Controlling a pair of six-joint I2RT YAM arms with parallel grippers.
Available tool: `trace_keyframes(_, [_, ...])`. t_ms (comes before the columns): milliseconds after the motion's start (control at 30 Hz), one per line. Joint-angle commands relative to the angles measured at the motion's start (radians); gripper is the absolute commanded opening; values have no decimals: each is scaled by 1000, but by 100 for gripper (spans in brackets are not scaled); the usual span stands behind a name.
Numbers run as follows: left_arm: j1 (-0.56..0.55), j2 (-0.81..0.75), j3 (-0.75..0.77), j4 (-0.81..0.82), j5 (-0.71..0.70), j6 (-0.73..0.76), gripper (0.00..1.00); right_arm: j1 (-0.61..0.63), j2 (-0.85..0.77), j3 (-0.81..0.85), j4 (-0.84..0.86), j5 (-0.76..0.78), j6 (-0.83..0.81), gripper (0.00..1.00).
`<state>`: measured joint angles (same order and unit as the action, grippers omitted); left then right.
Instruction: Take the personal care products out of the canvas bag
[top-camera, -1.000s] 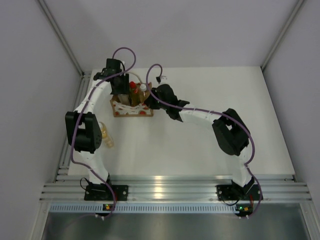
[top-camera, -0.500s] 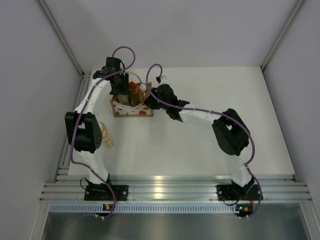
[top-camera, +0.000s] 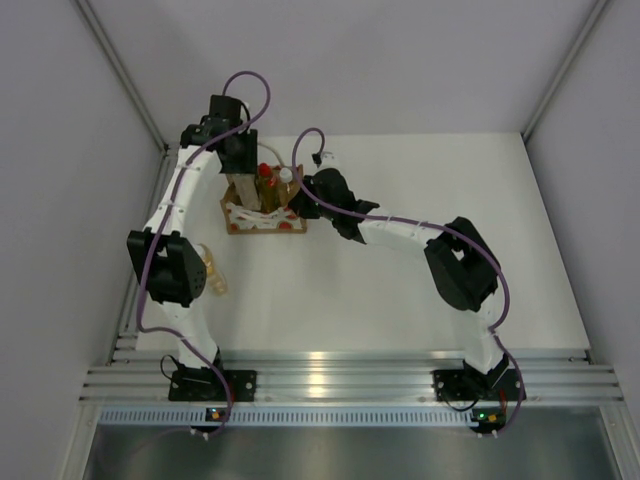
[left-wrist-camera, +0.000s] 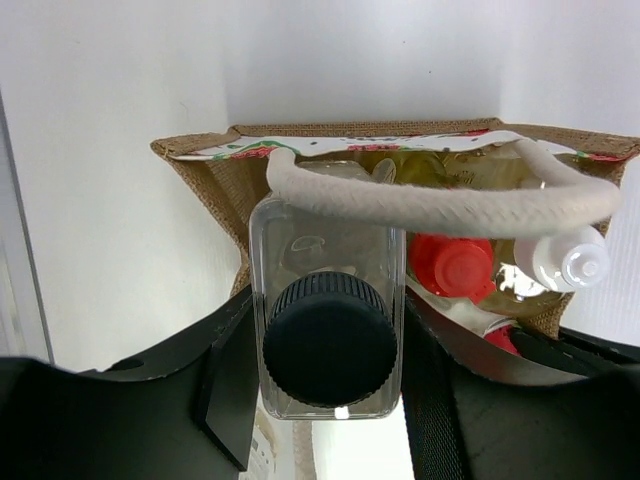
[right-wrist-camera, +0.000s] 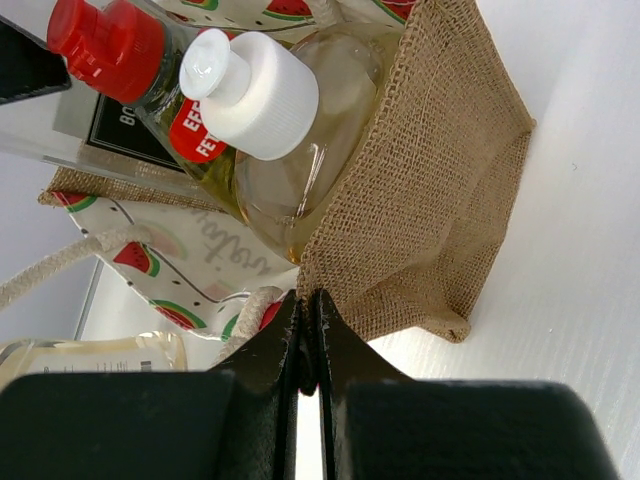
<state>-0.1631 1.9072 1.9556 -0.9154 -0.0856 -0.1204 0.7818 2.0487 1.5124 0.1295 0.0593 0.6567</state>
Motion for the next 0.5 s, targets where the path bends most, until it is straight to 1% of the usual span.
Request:
trace_keyframes(0, [-10,-86,110,17,-51,24,0,-16,11,-18,-163,10,-31,0])
trace_keyframes(167, [-10,-125,175,-25,-101,13,0,-16,14,-18,-163,13,-31,0])
trace_keyframes(267, [-12,-178,204,-37,-118,2,0,-15,14,-17,-163,13,-31,0])
trace_keyframes(467, [-13,-264,230,-46,-118,-22,0,-16,16,-9,-163,13,-32,0])
